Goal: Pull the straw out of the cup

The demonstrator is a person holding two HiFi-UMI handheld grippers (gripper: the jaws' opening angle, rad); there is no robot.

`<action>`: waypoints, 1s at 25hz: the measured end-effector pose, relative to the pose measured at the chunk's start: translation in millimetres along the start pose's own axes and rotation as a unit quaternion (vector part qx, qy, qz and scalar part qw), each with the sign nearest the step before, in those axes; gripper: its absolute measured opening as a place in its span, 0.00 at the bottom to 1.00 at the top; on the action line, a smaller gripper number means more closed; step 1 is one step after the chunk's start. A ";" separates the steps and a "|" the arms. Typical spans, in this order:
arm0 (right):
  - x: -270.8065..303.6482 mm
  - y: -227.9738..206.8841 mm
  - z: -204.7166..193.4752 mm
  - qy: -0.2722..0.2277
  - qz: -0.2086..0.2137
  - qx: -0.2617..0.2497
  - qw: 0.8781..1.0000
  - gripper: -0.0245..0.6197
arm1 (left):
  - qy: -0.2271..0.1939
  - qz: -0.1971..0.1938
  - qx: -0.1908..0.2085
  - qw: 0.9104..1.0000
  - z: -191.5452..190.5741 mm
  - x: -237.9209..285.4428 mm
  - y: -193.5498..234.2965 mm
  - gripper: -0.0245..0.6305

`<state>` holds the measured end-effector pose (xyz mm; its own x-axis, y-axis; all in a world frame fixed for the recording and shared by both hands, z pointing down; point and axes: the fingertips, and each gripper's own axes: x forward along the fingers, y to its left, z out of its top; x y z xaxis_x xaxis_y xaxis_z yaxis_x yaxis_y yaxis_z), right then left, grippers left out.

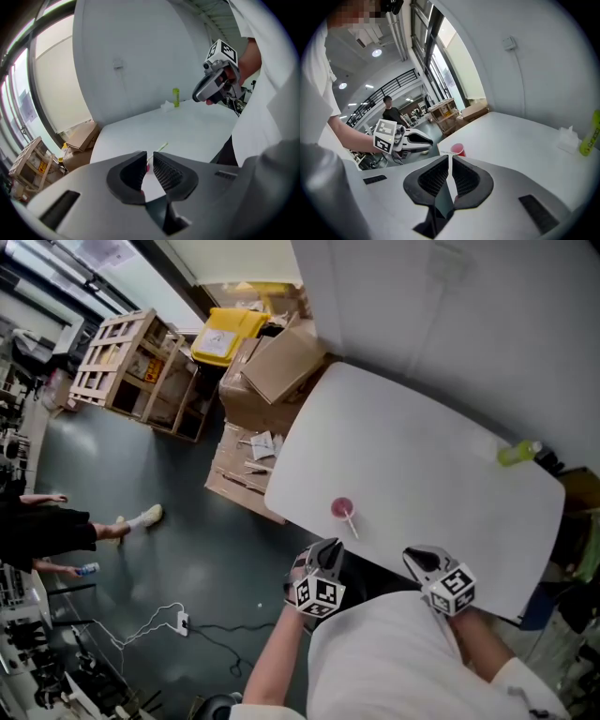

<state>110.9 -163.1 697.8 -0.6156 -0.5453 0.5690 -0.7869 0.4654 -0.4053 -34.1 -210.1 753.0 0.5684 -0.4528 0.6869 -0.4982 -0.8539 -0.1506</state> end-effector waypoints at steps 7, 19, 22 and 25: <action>11.8 -11.7 -0.7 0.010 0.014 0.017 1.000 0.11 | 0.044 -0.018 0.092 0.995 -18.0 44.0 -6.2 0.15; 8.1 -38.2 -10.8 0.026 0.000 0.058 0.998 0.11 | 0.051 -0.019 0.177 0.983 -18.5 78.9 -17.6 0.20; 6.5 -41.4 -15.4 0.031 -0.003 0.068 0.997 0.11 | 0.040 -0.012 0.170 0.985 -11.9 80.3 -16.5 0.16; 6.4 -42.1 -15.6 0.028 -0.002 0.070 0.997 0.11 | 0.032 -0.002 0.161 0.987 -8.1 79.1 -13.2 0.10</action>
<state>140.8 -175.3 729.6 -0.6120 -0.5046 0.6089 -0.7902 0.3593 -0.4964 12.1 -232.6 815.0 0.5222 -0.4413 0.7298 -0.2573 -0.8973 -0.3585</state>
